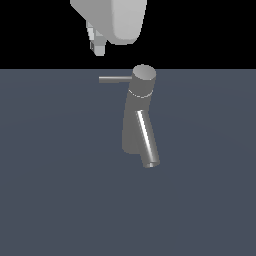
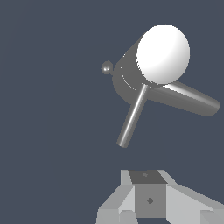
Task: Turn on the faucet by rotating a designated handle.
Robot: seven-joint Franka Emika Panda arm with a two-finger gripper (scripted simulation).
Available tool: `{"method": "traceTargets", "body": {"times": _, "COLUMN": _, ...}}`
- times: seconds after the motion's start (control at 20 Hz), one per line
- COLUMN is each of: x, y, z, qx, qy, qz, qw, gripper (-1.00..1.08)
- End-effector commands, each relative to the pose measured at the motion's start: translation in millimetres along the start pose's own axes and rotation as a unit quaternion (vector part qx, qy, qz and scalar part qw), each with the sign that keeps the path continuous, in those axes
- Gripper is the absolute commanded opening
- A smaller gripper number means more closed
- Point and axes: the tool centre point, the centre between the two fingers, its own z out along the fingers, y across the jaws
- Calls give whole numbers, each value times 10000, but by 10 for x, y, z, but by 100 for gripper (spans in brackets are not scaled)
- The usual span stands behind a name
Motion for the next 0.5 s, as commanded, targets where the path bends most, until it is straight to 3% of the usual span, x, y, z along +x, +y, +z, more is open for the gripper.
{"method": "traceTargets", "body": {"times": 0.0, "x": 41, "y": -60, "z": 96, "qx": 110, "qy": 87, "qz": 261, "qw": 9996, "gripper": -100}}
{"method": "traceTargets", "body": {"times": 0.45, "x": 221, "y": -268, "z": 403, "qx": 473, "qy": 373, "qz": 1122, "qw": 9919, "gripper": -100}}
